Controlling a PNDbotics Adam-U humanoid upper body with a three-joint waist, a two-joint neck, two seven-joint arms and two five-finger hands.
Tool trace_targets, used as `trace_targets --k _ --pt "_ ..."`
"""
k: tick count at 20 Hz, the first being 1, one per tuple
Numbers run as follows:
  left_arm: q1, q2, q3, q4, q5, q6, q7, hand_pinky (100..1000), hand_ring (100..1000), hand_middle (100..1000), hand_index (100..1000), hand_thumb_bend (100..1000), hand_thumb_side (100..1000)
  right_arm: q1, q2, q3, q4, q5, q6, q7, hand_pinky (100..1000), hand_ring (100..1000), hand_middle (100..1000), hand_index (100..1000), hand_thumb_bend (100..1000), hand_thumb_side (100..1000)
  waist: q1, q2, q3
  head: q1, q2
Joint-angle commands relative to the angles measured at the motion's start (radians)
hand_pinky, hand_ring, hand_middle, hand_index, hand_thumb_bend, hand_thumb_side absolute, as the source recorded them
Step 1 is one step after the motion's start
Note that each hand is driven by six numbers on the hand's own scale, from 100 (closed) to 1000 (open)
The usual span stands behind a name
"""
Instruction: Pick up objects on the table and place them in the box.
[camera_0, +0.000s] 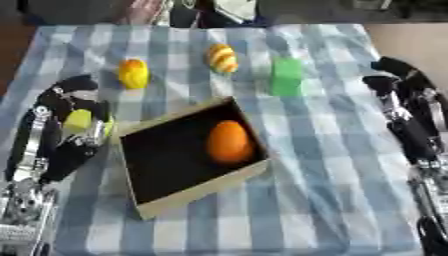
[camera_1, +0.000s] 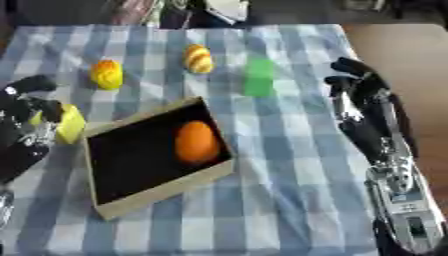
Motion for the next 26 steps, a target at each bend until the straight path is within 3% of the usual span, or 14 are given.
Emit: trace_targets --k 1,2,8,13,20,26 --pt "0.0 0.088 0.008 -0.044 -0.022 0.004 -0.005 754 556 701 827 192 533 -0.005 -0.013 -0.004 -0.009 0.007 -0.002 0.001 840 750 785 848 100 523 -0.001 -0.023 0.0 -0.006 0.004" --pt "0.002 0.112 0.008 -0.046 -0.033 0.0 -0.01 754 557 702 828 280 428 -0.005 -0.016 -0.005 -0.009 0.008 -0.001 0.001 840 750 785 848 100 517 0.001 -0.023 0.001 -0.008 0.004" --pt "0.02 0.261 0.012 -0.048 -0.122 -0.02 -0.071 762 585 720 841 317 396 0.0 -0.029 -0.005 -0.005 0.012 0.0 0.003 840 750 784 849 100 519 0.021 -0.026 0.002 -0.022 0.004" --pt "0.005 0.387 -0.031 -0.04 -0.2 0.009 -0.145 767 641 739 850 383 356 0.002 -0.037 -0.002 -0.004 0.014 -0.001 0.008 841 749 784 849 100 521 0.034 -0.028 -0.004 -0.026 0.004" --pt "-0.125 0.564 -0.157 0.116 -0.308 0.01 -0.254 767 695 747 849 461 323 0.007 -0.042 0.001 0.001 0.012 -0.001 0.014 841 749 784 848 100 524 0.041 -0.034 -0.014 -0.03 0.004" --pt "-0.234 0.721 -0.17 0.252 -0.324 -0.04 -0.35 766 709 747 848 484 294 0.008 -0.036 0.005 0.003 0.008 -0.002 0.019 841 749 784 848 100 524 0.033 -0.037 -0.026 -0.023 0.004"
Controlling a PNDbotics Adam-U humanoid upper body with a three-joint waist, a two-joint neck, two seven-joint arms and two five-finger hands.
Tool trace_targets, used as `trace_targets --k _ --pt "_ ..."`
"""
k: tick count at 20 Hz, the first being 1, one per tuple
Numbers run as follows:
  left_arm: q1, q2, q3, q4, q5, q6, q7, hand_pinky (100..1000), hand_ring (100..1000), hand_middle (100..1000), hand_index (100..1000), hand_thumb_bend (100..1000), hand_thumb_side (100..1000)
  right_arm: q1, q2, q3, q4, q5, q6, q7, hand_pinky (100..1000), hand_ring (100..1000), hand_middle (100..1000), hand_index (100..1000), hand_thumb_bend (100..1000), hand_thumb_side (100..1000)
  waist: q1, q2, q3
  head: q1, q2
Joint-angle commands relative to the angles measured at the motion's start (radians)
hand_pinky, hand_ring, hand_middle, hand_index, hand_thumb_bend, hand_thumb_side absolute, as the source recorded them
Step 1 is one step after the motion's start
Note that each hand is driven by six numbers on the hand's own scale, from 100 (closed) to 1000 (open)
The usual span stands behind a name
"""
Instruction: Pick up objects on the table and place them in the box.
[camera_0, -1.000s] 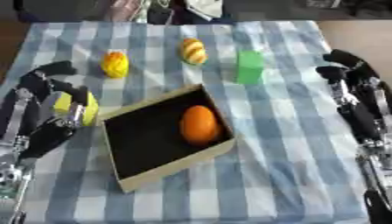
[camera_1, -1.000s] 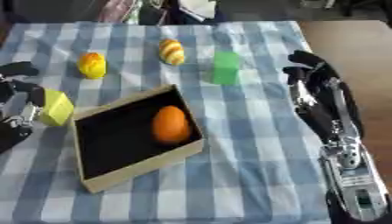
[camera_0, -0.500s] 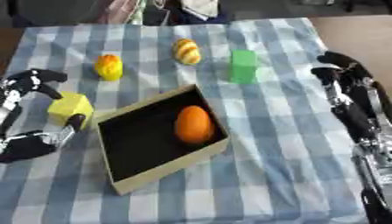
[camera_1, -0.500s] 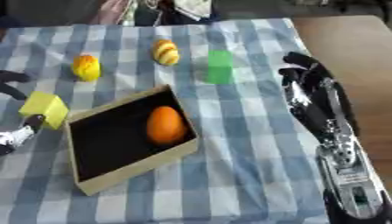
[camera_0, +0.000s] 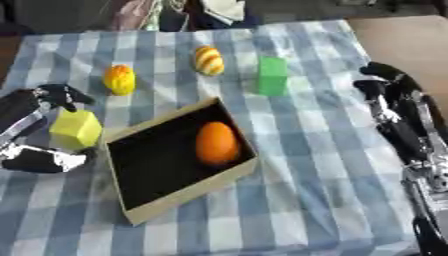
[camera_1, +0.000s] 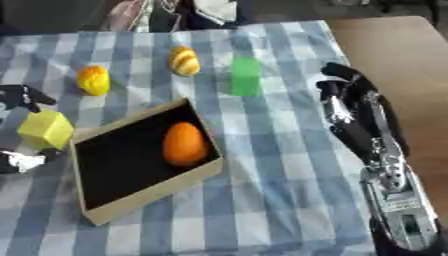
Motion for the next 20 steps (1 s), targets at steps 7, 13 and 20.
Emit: trace_targets --k 7,13,20 --pt "-0.108 0.162 0.019 0.095 0.075 -0.029 -0.163 774 731 756 854 519 289 -0.009 -0.012 0.006 -0.006 -0.008 -0.003 0.012 841 749 784 848 100 524 0.0 -0.033 -0.008 0.007 0.004" --pt "-0.167 0.134 0.006 0.138 0.037 -0.052 -0.281 779 751 767 861 554 301 -0.008 -0.012 0.009 -0.002 -0.01 -0.004 0.015 841 748 784 847 100 523 -0.003 -0.035 -0.006 0.005 0.004" --pt "-0.231 0.081 -0.023 0.198 -0.04 -0.079 -0.38 788 782 791 870 601 322 -0.009 -0.012 0.011 0.0 -0.011 -0.004 0.018 842 748 783 847 100 524 -0.006 -0.035 -0.006 0.005 0.004"
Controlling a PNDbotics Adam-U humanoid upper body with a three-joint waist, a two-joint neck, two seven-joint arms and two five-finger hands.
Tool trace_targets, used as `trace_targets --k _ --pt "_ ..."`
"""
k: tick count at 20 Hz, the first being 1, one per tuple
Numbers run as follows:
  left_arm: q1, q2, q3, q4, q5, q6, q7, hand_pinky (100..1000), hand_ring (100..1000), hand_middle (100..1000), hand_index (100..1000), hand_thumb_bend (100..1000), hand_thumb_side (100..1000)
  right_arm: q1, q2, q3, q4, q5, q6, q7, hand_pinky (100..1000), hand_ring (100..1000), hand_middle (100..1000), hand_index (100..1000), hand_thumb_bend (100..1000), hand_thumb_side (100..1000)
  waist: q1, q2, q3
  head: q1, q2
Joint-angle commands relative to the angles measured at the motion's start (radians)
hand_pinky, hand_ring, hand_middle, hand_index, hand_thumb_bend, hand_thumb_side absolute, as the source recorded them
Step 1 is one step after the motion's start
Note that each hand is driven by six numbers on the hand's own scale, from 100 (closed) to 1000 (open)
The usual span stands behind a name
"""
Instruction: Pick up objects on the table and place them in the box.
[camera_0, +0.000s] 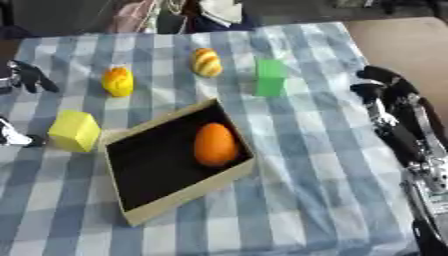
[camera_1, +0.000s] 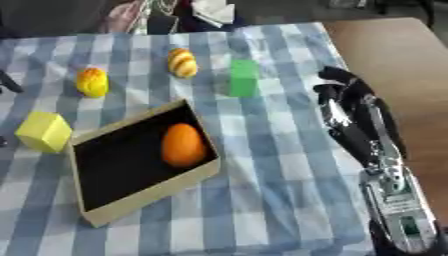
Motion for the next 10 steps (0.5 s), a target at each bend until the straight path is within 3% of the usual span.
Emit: trace_targets --k 1,10 --pt "-0.033 0.0 -0.003 0.024 -0.038 -0.013 -0.032 788 783 792 870 602 323 -0.009 -0.012 -0.001 -0.008 -0.004 -0.003 0.005 842 748 783 847 100 523 -0.006 -0.029 0.0 0.0 0.004" --pt "-0.08 -0.072 -0.027 0.128 -0.13 -0.042 -0.037 787 785 800 880 603 320 -0.008 -0.01 -0.002 -0.007 -0.005 -0.004 0.006 842 748 783 846 100 526 -0.008 -0.027 -0.005 0.003 0.004"
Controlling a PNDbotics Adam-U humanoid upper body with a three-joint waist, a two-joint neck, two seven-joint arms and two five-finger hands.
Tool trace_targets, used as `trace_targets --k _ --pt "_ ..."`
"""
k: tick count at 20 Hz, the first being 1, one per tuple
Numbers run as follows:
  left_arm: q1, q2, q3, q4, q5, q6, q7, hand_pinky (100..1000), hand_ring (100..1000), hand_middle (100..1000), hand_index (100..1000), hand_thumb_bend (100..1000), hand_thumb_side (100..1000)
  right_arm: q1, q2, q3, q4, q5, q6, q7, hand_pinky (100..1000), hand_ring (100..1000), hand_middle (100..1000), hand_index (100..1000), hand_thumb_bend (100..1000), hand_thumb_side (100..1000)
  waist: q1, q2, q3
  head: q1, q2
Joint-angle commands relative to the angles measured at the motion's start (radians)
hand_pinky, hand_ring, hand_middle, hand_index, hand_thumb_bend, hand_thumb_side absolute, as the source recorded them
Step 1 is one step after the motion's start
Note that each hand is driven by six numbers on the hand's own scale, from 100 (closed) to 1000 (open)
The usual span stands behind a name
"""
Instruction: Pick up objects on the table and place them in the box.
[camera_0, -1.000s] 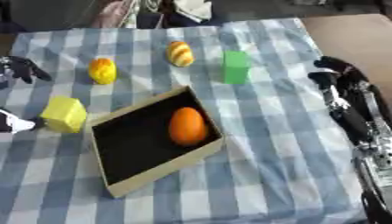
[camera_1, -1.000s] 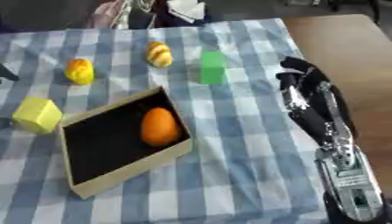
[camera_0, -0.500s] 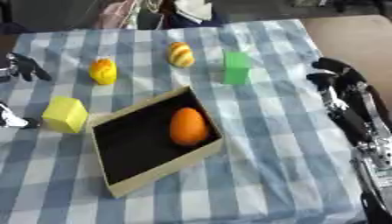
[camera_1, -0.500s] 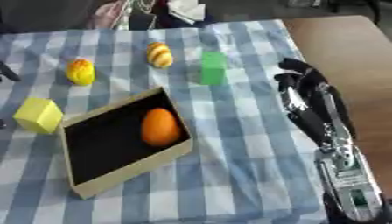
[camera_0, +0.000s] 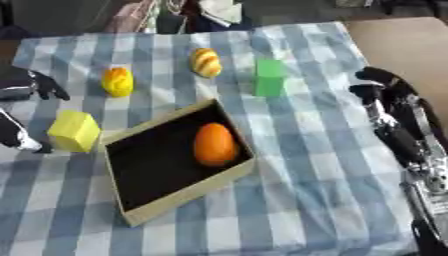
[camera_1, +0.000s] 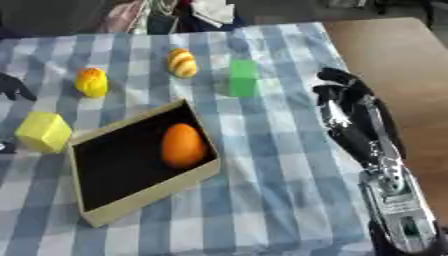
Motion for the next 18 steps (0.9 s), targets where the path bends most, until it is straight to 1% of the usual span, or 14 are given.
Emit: trace_targets --k 1,4,10,15,18 --pt "-0.024 0.006 0.004 0.028 -0.022 -0.009 0.0 787 784 799 880 600 318 -0.007 -0.01 -0.002 -0.011 -0.005 -0.001 0.002 842 748 783 846 100 526 -0.007 -0.027 -0.002 0.003 0.004" --pt "-0.031 -0.01 0.007 0.058 -0.031 -0.008 0.013 782 775 794 877 583 305 -0.007 -0.009 -0.002 -0.011 -0.005 -0.001 0.003 842 748 783 845 100 527 -0.007 -0.027 -0.004 0.004 0.004" --pt "-0.039 -0.036 0.006 0.095 -0.055 0.005 0.085 780 770 792 878 545 287 -0.007 -0.007 -0.002 -0.011 -0.006 -0.001 0.004 842 748 782 844 100 528 -0.008 -0.026 -0.007 0.006 0.004" --pt "-0.042 -0.055 0.005 0.121 -0.082 0.013 0.148 783 773 801 881 542 287 -0.007 -0.005 -0.001 -0.01 -0.007 -0.001 0.007 843 747 781 840 100 529 -0.008 -0.025 -0.009 0.008 0.004" --pt "-0.041 -0.065 0.001 0.14 -0.086 0.009 0.155 782 772 800 879 543 297 -0.007 -0.004 -0.001 -0.01 -0.008 -0.001 0.008 843 747 780 838 100 530 -0.009 -0.024 -0.011 0.008 0.004"
